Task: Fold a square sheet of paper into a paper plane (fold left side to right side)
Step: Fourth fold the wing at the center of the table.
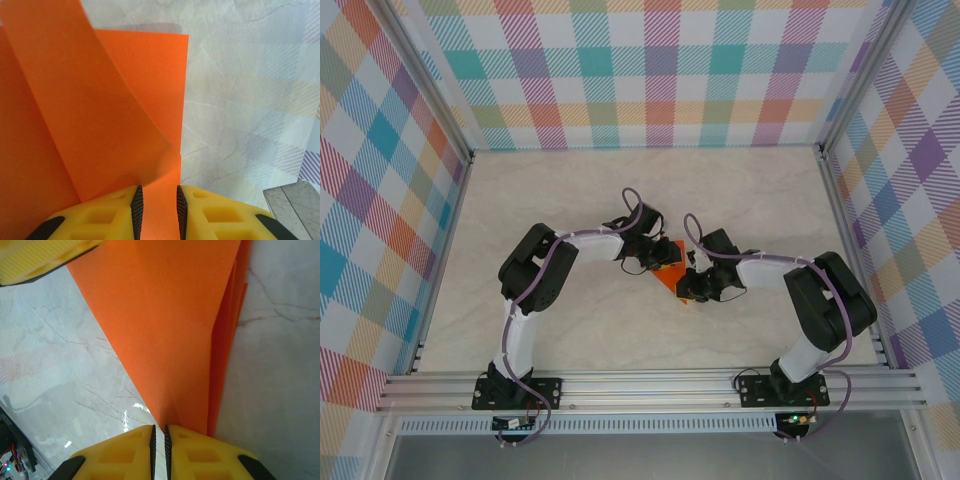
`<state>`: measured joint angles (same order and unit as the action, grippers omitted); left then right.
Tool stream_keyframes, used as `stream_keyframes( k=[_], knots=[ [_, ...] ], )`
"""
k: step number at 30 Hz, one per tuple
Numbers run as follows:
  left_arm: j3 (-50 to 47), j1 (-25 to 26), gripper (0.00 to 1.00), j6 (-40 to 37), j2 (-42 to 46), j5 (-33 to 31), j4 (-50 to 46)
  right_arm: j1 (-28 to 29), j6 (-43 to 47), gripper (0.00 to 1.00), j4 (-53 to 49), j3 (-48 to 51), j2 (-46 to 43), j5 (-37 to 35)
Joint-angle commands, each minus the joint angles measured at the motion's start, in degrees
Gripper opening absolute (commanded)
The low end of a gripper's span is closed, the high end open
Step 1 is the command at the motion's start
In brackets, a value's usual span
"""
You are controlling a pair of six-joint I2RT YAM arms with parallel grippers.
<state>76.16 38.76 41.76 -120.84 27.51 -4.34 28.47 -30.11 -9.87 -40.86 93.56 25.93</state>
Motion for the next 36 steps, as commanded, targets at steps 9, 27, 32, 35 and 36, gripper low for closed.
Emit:
stream_keyframes(
  k=[9,27,32,35,36],
  knots=[
    [-1.2,0.0,0.27,-0.7,-1.9,-2.5,-3.2,-0.6,0.1,0.15,-2.2,4.8,-0.8,-1.2],
    [-0.6,-0.1,0.27,-1.3,-2.1,-3.1,-4.2,0.1,-0.8,0.13,-7.2,10.9,-6.7,0.2],
    [-0.8,-0.1,0.27,-1.2,-2.0,-2.9,-4.0,0.0,-1.1,0.12,-7.4,11.5,-9.0,0.5],
    [-1.1,0.0,0.27,-1.1,-1.8,-2.8,-3.8,0.0,-0.9,0.13,-9.7,9.2,-13.9,0.6],
    [-1.1,0.0,0.27,-1.0,-1.7,-2.8,-3.8,0.0,-0.8,0.13,-11.4,7.8,-15.6,0.1]
  ],
)
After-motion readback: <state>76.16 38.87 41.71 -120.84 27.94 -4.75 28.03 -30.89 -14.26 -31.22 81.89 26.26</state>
